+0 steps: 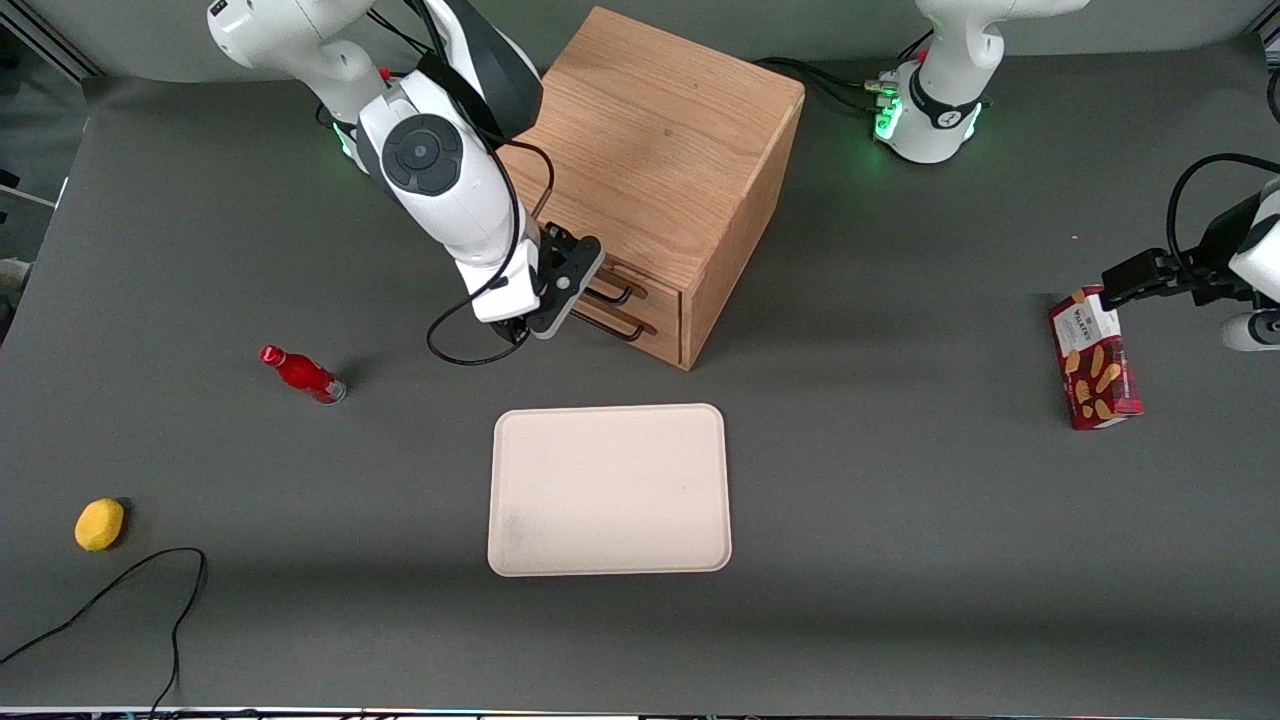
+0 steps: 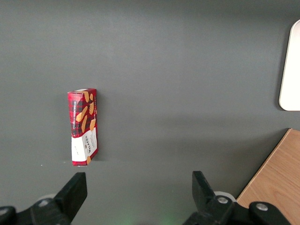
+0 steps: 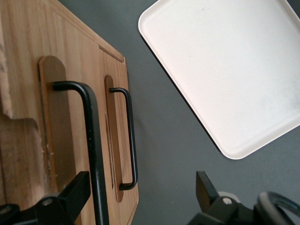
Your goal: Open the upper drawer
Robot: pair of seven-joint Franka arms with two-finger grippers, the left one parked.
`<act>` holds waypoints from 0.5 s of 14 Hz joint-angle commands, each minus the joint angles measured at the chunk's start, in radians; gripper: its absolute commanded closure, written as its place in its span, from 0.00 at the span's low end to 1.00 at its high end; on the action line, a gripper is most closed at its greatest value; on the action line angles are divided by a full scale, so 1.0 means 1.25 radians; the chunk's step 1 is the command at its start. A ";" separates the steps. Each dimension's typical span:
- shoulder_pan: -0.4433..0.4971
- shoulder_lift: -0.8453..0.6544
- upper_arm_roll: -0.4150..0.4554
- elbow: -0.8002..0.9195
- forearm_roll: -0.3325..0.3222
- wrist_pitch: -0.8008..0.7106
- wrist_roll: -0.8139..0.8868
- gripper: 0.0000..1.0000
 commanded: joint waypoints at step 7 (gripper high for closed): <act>0.009 0.020 -0.008 -0.009 0.020 0.038 -0.021 0.00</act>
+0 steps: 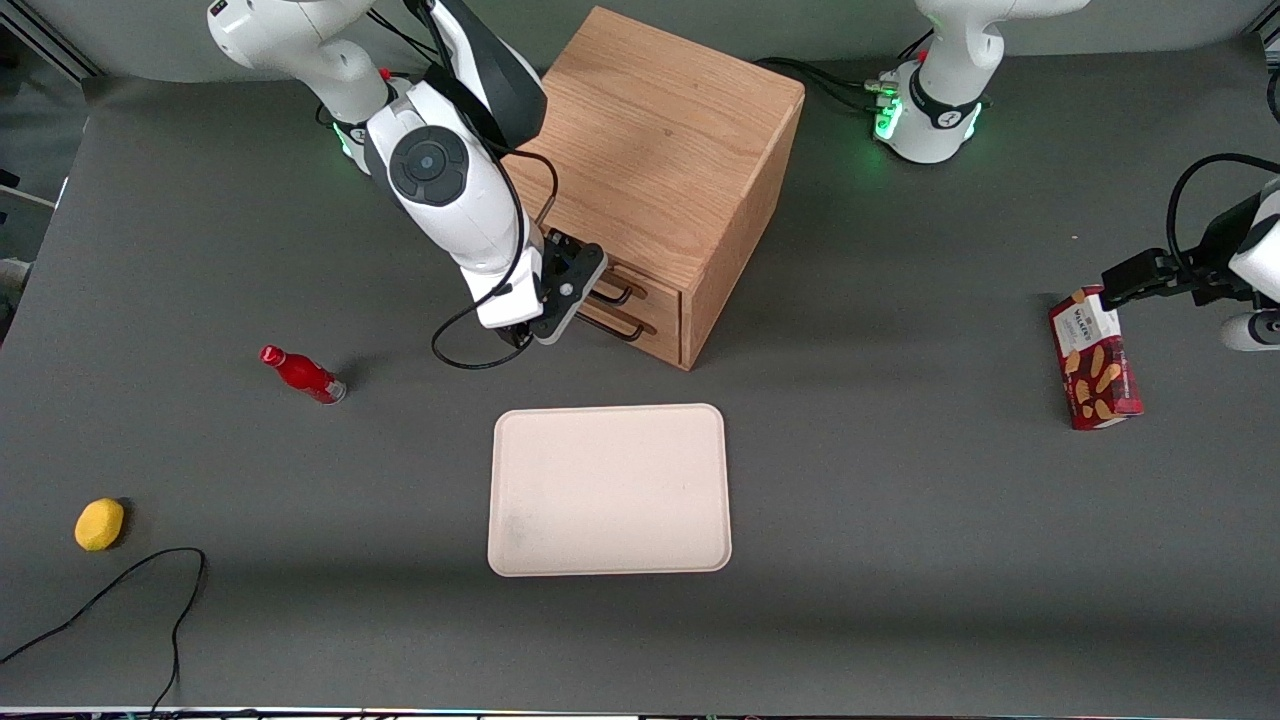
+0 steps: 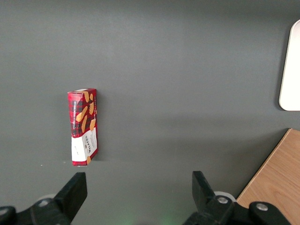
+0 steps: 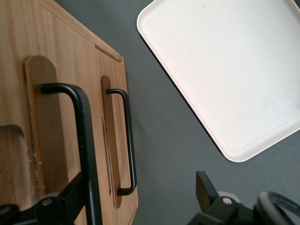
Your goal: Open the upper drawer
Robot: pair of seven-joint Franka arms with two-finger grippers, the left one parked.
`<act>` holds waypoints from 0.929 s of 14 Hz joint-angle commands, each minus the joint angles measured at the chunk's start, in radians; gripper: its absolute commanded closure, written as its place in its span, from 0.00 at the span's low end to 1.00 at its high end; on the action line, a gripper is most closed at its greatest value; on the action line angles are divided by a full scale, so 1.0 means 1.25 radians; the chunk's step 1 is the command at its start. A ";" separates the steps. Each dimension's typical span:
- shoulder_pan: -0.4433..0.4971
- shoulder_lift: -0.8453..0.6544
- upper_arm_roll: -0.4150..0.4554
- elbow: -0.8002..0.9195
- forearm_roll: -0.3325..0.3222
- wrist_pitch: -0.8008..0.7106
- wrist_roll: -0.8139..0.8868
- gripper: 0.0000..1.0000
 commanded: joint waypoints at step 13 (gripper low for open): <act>0.008 0.012 -0.008 -0.055 0.010 0.092 -0.050 0.00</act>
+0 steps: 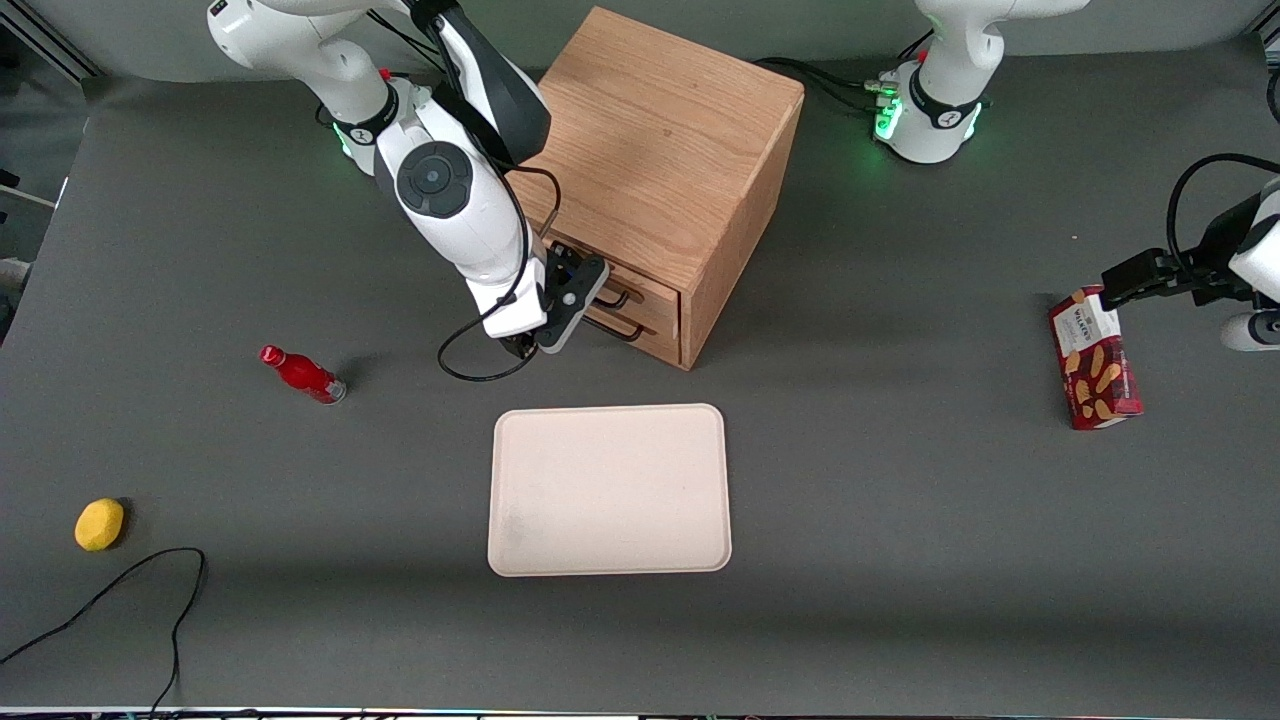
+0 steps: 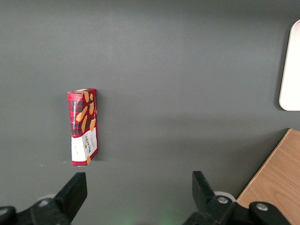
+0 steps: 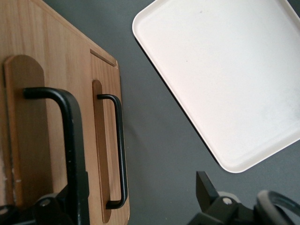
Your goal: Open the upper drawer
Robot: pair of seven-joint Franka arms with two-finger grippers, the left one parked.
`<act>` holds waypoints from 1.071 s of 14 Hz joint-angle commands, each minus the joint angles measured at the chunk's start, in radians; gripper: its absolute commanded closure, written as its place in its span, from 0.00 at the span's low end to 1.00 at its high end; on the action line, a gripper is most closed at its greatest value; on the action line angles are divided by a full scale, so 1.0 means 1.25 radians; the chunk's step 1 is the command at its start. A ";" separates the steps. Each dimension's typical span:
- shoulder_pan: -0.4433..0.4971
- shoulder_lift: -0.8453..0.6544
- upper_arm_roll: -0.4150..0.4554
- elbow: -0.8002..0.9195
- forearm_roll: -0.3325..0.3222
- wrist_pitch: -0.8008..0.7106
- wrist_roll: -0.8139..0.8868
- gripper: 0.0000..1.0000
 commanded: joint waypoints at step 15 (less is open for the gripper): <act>0.001 -0.026 -0.009 -0.002 0.018 -0.040 -0.027 0.00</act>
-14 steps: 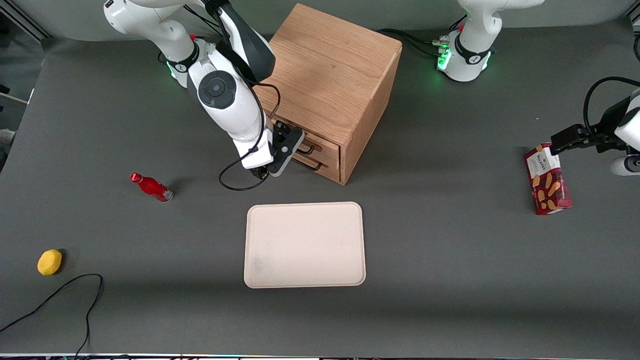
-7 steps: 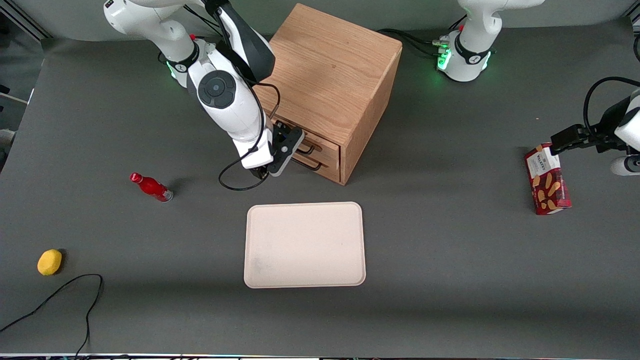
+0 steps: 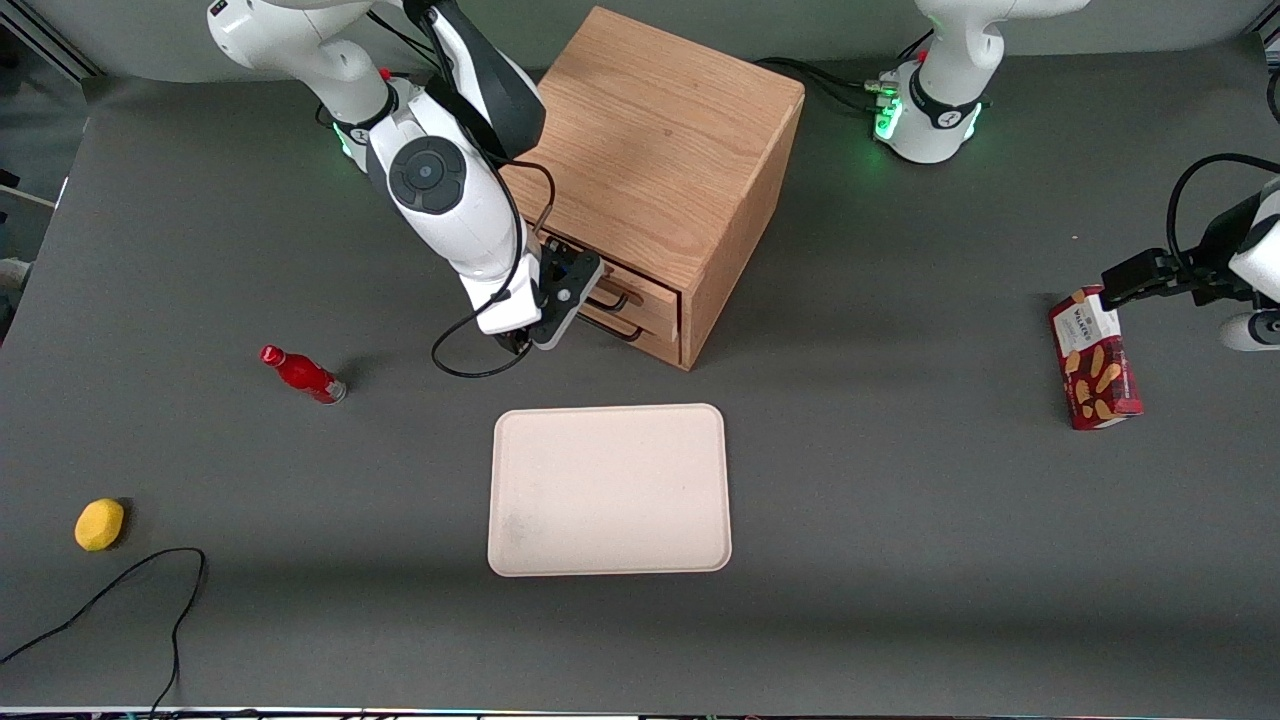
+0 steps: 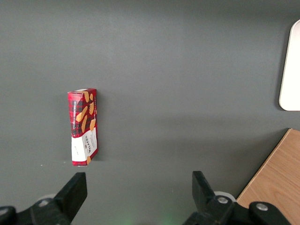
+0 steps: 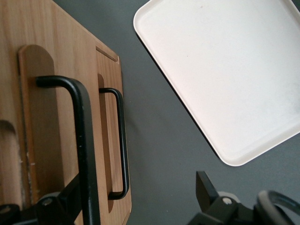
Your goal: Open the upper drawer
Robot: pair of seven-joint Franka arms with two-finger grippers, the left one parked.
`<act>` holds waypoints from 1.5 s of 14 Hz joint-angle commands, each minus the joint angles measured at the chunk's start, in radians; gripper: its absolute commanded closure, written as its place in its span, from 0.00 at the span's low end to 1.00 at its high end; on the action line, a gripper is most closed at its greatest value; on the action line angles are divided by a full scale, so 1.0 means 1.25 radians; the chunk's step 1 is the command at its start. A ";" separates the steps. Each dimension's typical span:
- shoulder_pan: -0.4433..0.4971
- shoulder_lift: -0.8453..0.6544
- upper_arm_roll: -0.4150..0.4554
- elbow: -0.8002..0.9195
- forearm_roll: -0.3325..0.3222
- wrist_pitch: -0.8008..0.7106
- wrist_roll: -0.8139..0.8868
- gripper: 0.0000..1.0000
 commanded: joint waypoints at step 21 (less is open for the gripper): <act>-0.032 0.065 -0.011 0.078 0.011 0.007 -0.066 0.00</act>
